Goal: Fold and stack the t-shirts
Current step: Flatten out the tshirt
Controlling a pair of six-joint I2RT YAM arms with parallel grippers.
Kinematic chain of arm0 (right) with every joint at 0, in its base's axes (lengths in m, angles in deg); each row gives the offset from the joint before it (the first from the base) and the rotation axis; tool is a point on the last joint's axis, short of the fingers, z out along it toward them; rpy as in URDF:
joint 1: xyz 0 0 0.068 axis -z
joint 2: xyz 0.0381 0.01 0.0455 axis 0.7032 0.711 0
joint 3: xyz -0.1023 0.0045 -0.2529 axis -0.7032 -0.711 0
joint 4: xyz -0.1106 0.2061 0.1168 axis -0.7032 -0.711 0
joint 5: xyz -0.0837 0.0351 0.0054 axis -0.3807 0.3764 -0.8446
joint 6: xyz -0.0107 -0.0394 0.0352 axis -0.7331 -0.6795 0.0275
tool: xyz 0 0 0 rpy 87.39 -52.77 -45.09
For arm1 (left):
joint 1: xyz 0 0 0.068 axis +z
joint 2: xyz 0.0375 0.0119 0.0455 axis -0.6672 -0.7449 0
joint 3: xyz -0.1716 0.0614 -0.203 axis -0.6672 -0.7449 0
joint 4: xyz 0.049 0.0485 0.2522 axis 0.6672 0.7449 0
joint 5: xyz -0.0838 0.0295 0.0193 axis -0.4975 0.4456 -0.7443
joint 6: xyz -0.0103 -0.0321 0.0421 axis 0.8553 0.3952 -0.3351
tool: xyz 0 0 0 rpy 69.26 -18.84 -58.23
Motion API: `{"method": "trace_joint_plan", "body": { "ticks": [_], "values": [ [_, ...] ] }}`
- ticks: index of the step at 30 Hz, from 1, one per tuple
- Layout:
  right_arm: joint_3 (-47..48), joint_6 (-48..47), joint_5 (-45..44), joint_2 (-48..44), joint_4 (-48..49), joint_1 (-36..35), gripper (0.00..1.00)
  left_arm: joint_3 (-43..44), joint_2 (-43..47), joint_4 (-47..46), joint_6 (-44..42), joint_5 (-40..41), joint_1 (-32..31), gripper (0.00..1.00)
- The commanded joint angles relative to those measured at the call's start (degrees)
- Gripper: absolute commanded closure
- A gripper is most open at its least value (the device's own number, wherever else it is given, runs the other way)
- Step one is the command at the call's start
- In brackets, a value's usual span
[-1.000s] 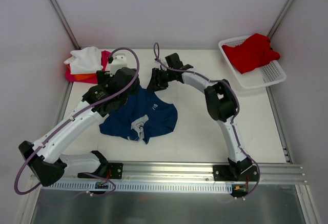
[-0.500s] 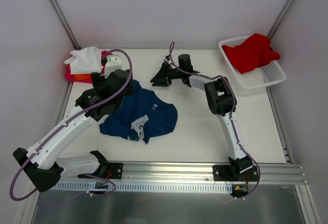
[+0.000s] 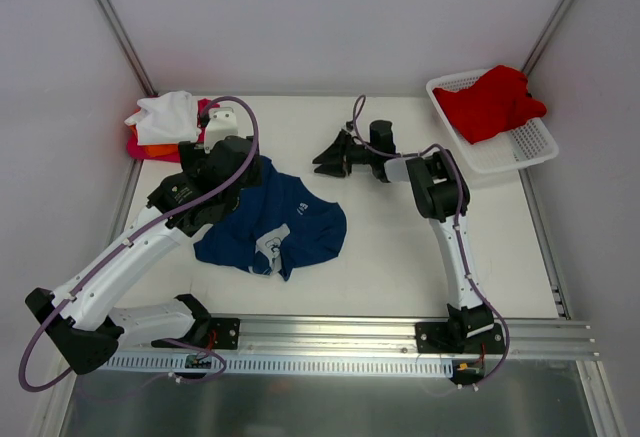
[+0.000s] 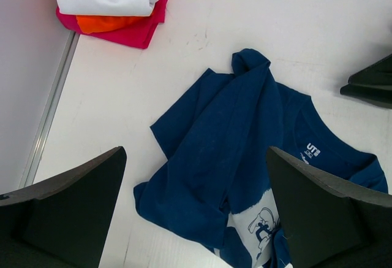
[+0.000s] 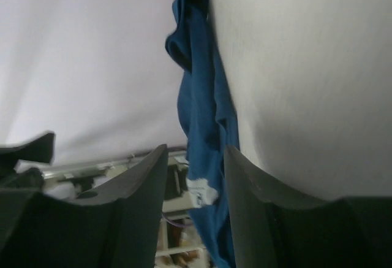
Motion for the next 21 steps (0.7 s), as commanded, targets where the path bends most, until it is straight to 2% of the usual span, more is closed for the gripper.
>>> {"method": "trace_joint_plan", "body": {
  "ticks": [1, 3, 4, 5, 8, 12, 17, 21],
  "values": [
    [-4.70, -3.58, -0.65, -4.00, 1.10, -0.23, 0.55, -0.66, 1.34, -0.18, 1.45, 0.20, 0.78, 0.01],
    [-6.56, -8.76, -2.93, -6.81, -6.35, -0.23, 0.55, -0.84, 1.61, -0.18, 1.45, 0.37, 0.78, 0.01],
    [-7.26, -16.10, -4.34, -7.86, -10.74, -0.23, 0.55, -0.84, 1.87, -0.18, 1.54, 0.29, 0.78, 0.01],
    [-7.18, -20.70, -5.75, -10.31, -20.70, -0.32, 0.55, -1.01, 1.96, -0.18, 1.54, 0.37, 0.78, 0.01],
    [-4.73, -32.92, -10.42, -12.53, -34.21, -1.02, 0.53, -1.10, 2.14, -0.18, 1.54, 0.37, 0.78, 0.01],
    [-4.19, -35.49, -11.90, -13.58, -35.38, -1.46, 0.53, -1.19, 1.79, -0.18, 1.89, 0.29, 0.78, 0.01],
    [-2.26, -44.55, -17.27, -14.91, -45.21, -3.21, 0.53, -1.36, 1.70, -0.27, 2.07, 0.02, 0.78, 0.01],
    [-1.64, -46.32, -18.68, -15.08, -45.94, -4.27, 0.53, -1.45, 1.78, -0.27, 2.07, 0.20, 0.78, 0.01]
  ]
}}
